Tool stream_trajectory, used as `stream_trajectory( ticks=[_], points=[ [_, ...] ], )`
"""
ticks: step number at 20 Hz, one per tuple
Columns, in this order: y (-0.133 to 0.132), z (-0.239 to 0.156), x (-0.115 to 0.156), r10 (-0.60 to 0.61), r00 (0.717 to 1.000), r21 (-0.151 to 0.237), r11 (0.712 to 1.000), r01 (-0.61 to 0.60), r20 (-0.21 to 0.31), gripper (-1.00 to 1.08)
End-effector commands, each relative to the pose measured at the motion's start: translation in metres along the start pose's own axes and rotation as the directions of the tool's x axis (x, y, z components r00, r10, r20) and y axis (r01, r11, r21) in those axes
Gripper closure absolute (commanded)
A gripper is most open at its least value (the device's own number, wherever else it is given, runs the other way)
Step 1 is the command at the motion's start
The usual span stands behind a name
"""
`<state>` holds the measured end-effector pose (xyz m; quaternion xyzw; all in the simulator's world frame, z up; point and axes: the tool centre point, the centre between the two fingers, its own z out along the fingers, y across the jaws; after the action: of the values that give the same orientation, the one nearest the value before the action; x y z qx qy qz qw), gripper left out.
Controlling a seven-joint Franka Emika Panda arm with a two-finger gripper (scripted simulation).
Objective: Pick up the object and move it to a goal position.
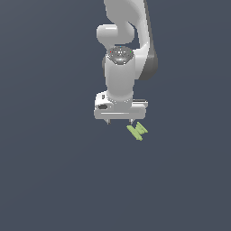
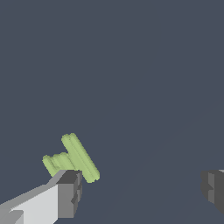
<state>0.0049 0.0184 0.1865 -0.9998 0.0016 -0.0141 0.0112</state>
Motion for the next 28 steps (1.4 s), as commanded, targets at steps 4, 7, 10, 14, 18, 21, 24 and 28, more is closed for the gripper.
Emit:
stream_trajectory(
  ticks=[4,7,10,14,18,21,24,28],
  points=[
    [0.004,0.000,0.001,0.002,1.000,-0.001,1.000,-0.002,-0.003,-0.20],
    [0.010,0.001,0.004,0.005,1.000,-0.003,1.000,-0.006,-0.008,-0.20],
    [0.010,0.001,0.004,0.005,1.000,-0.003,1.000,-0.006,-0.008,-0.20],
    [0.010,0.002,0.004,0.002,1.000,0.001,1.000,-0.002,-0.008,-0.20],
    [0.007,0.007,0.004,-0.012,1.000,0.018,1.000,0.012,-0.008,-0.20],
    [0.003,0.013,0.003,-0.028,1.000,0.039,0.999,0.029,-0.010,-0.20],
    [-0.001,0.022,0.003,-0.050,0.999,0.067,0.997,0.050,-0.012,-0.20],
    [-0.009,0.035,0.001,-0.085,0.996,0.114,0.990,0.087,-0.021,-0.20]
  ],
)
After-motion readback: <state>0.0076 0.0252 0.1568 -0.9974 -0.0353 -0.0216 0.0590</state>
